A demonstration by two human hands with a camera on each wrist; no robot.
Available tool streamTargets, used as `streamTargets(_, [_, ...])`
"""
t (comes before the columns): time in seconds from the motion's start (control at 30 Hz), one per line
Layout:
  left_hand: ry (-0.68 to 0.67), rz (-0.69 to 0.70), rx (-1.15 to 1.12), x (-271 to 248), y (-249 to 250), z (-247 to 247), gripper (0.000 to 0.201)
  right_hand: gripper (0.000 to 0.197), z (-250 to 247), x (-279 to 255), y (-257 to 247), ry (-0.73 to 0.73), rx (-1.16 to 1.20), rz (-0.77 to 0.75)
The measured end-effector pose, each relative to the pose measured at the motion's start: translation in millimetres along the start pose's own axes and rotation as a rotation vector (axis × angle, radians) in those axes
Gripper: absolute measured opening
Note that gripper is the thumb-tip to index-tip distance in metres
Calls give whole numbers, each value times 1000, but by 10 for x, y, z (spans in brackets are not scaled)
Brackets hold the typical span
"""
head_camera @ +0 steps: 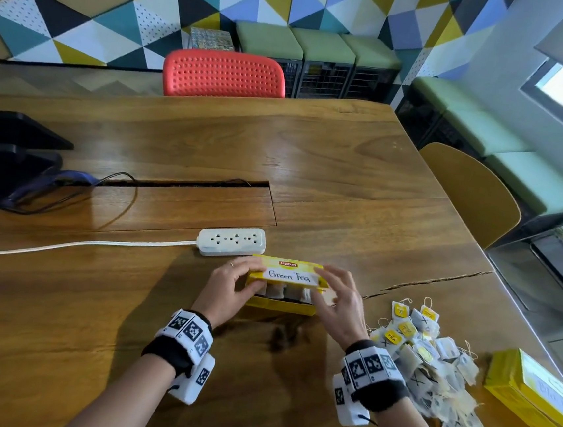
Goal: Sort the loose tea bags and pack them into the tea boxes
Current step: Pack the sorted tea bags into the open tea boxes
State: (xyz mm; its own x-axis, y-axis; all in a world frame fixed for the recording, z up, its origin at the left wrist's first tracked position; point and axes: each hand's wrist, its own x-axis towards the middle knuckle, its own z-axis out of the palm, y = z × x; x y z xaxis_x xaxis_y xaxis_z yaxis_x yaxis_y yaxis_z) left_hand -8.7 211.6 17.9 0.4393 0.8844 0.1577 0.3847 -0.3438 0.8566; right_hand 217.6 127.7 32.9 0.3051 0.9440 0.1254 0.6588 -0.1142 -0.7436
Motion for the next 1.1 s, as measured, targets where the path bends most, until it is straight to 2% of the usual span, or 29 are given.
streamTargets(0.07, [-27,10,39,-64,-25,9,30,32,66,-50,37,-42,-21,-1])
streamTargets(0.17, [45,-17,41,-140,-46,45,35,21,128,-93,9,89,54,109])
streamTargets(0.27, [147,15,6,-165,-27,78,28,14,116,-87,-25,171,142,165])
streamTargets(0.43, [137,18,-10,-159,-36,118,11,16,44,-88,-14,119,124,186])
streamTargets(0.53, [118,51,32,-165,-64,119,10,15,46,-107,1,114,136,192])
streamTargets(0.73, [71,97,97,-171,-72,82,18,20,99,-97,24,52,128,126])
streamTargets(0.93, [16,76,176,-160,-83,48,19,12,166,-91,72,137,-46,-24])
streamTargets(1.03, [13,129,346,-166,-57,39,23,14,182,-112,86,142,-158,-92])
streamTargets(1.1, [-36,171,443,-166,-32,55,31,16,190,-107,91,152,-224,-126])
